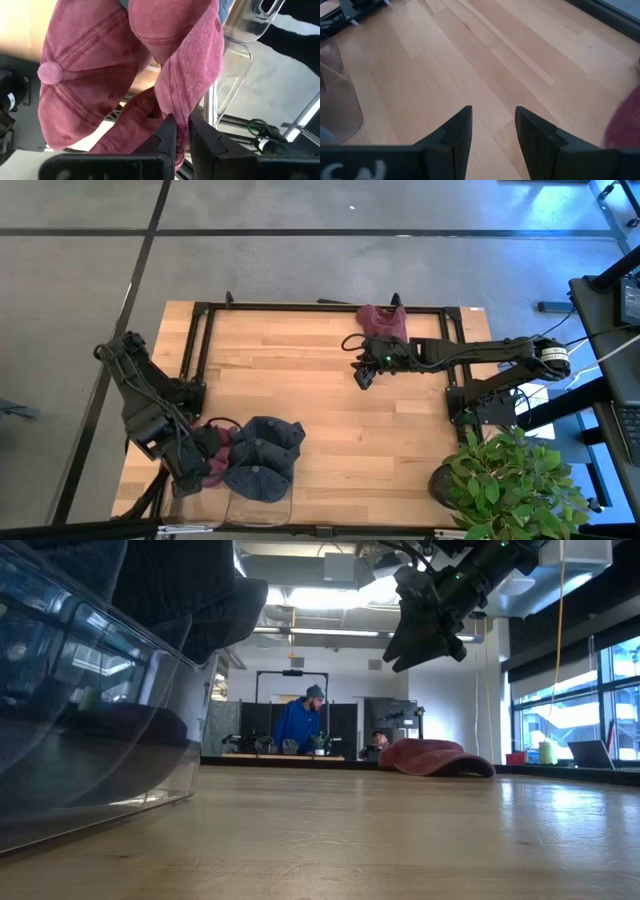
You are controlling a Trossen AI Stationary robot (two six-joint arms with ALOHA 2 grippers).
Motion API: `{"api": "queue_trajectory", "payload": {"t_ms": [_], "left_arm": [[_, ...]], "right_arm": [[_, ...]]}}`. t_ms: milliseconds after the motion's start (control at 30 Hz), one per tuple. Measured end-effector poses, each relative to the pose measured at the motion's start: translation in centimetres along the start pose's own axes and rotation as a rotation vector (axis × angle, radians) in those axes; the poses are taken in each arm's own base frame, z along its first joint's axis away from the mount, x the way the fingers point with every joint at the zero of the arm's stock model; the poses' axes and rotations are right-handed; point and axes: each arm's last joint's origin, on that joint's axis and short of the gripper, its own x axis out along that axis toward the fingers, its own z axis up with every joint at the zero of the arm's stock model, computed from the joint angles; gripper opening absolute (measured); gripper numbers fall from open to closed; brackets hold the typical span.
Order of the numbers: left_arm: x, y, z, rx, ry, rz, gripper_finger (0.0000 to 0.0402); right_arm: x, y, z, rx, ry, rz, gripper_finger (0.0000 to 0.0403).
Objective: Pick & Place hat
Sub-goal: Put the left red cap into the left transparent bin
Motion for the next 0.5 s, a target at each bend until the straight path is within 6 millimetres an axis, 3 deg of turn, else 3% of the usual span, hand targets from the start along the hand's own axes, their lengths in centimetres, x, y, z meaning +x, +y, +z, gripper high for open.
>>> {"api": "queue_trajectory", "payload": {"t_ms": [200, 500], "left_arm": [[0.0, 0.0, 0.1, 0.021, -0.019, 0.007, 0.0024], [2.2, 1.8, -0.1, -0.028, 0.007, 0.094, 0.0025]], "right_arm": [[0.0, 0.0, 0.0, 0.000, 0.000, 0.000, 0.0151], [0.0, 0.0, 0.0, 0.000, 0.000, 0.001, 0.0151]]}}
